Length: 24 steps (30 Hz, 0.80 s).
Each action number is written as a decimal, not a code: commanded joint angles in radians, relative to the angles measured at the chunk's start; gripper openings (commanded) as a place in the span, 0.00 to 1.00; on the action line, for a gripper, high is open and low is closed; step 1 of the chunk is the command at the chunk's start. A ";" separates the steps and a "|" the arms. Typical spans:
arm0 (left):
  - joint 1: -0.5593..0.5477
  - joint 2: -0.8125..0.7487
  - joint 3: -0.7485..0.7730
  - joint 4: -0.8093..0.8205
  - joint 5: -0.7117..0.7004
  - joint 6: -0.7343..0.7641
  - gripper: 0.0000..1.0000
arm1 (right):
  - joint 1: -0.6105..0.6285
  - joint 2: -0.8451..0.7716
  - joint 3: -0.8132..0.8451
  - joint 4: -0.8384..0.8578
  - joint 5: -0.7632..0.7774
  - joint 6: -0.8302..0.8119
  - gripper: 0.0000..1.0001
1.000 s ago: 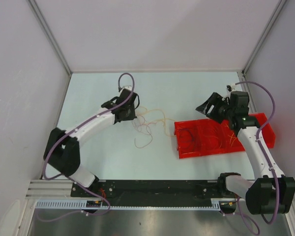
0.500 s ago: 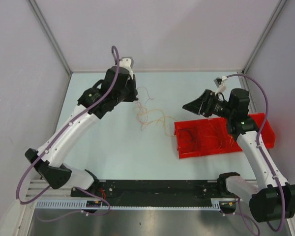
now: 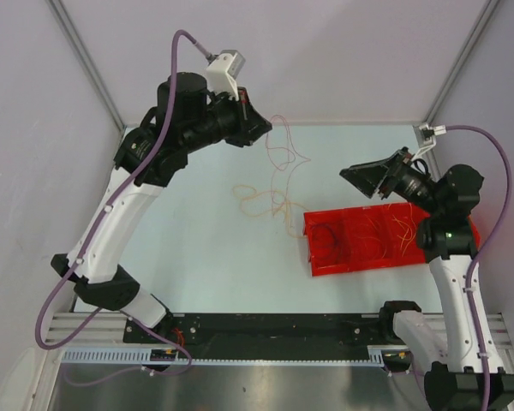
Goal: Untangle the cables
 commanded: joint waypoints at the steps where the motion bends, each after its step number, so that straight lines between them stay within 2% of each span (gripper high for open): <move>1: -0.020 0.028 0.061 0.113 0.230 -0.017 0.00 | -0.082 -0.062 0.041 0.010 0.011 0.020 0.77; 5: -0.041 0.063 0.103 0.192 0.305 -0.048 0.00 | -0.177 -0.116 0.073 -0.051 0.060 0.005 0.78; 9: -0.081 0.091 0.119 0.294 0.376 -0.067 0.00 | -0.182 -0.137 0.119 -0.174 0.200 -0.029 0.79; 14: -0.144 0.163 0.203 0.337 0.379 -0.071 0.00 | -0.183 -0.133 0.191 -0.290 0.333 -0.076 0.79; 18: -0.176 0.252 0.269 0.368 0.367 -0.094 0.00 | -0.183 -0.122 0.311 -0.500 0.600 -0.139 0.79; 24: -0.218 0.320 0.291 0.517 0.374 -0.160 0.00 | -0.168 -0.104 0.432 -0.629 0.866 -0.179 0.79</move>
